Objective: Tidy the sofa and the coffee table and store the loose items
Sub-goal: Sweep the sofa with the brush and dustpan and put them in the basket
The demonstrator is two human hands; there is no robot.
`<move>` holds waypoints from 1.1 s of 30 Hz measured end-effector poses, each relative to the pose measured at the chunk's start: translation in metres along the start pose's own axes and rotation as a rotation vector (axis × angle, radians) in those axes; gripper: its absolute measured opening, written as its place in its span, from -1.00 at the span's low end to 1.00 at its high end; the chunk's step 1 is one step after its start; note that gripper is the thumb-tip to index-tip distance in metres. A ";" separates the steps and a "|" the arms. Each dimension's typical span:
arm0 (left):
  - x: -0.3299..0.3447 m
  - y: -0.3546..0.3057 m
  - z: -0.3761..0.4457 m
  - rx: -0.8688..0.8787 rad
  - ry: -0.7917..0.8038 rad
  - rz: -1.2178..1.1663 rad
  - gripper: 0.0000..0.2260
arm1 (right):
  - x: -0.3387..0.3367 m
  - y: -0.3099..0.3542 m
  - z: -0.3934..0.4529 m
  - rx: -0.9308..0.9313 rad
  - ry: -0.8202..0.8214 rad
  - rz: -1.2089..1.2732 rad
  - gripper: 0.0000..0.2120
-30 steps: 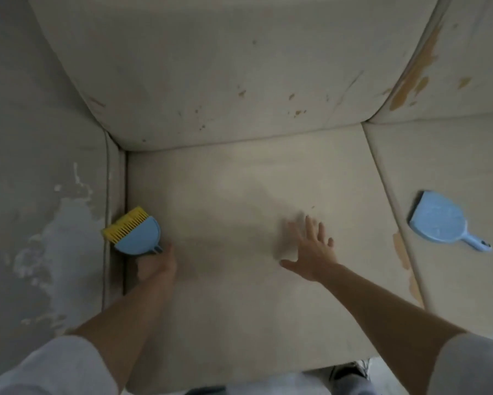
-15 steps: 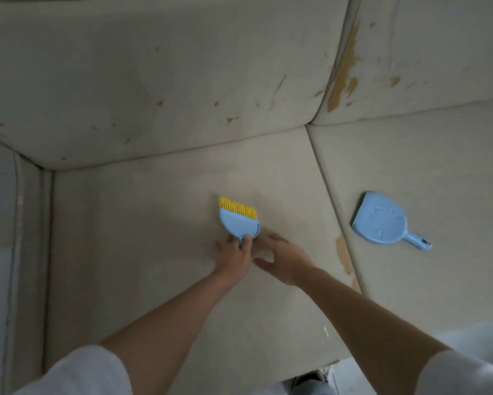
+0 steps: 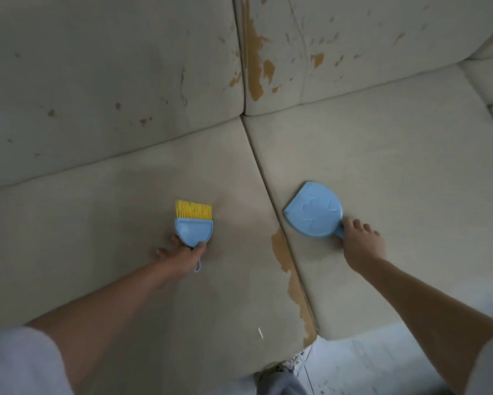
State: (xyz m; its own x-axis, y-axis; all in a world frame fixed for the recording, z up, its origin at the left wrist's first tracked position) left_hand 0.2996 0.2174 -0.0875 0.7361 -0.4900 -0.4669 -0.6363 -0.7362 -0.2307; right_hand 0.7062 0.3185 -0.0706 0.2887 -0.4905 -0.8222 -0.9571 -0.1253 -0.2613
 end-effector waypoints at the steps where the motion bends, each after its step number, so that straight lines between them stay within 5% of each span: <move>1: 0.002 0.000 0.001 -0.007 -0.005 0.012 -0.37 | 0.000 0.005 -0.004 -0.023 -0.012 0.012 -0.63; 3: 0.004 0.004 0.006 -0.027 -0.009 0.045 -0.39 | -0.004 0.010 -0.017 -0.009 -0.007 0.213 -0.73; 6: -0.002 0.000 -0.004 -0.031 -0.096 0.010 -0.41 | -0.015 0.006 -0.052 0.221 0.049 0.849 -0.87; 9: 0.011 -0.033 -0.043 0.165 -0.126 -0.414 -0.54 | -0.018 0.033 -0.092 0.316 0.252 1.263 -0.83; 14: 0.054 -0.103 -0.158 0.509 0.180 -0.808 -0.67 | -0.046 0.079 -0.172 0.332 0.358 1.496 -0.87; 20: 0.054 -0.114 -0.267 0.576 0.587 -0.810 -0.65 | -0.115 0.104 -0.272 0.258 0.248 1.716 -0.84; 27: 0.023 -0.082 -0.359 0.612 0.551 -0.528 -0.65 | -0.180 0.110 -0.392 0.217 0.073 2.029 -0.76; 33: 0.055 -0.050 -0.407 0.492 0.605 -0.540 -0.73 | -0.170 0.116 -0.459 0.309 0.047 2.342 -0.61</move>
State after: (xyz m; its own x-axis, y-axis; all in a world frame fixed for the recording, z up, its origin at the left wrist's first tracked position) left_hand 0.4661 0.0373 0.2463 0.8662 -0.4014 0.2975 -0.0994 -0.7220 -0.6847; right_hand 0.5342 -0.0086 0.2704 -0.8624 0.4263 0.2732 0.4841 0.5365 0.6912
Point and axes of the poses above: each hand's wrist, its own z-axis towards the middle knuckle, its own x-axis out of the palm, y = z × x, the point moved 7 cm from there along z, towards the middle knuckle, and after that the axes turned 9 degrees about -z, right-handed, at the moved point
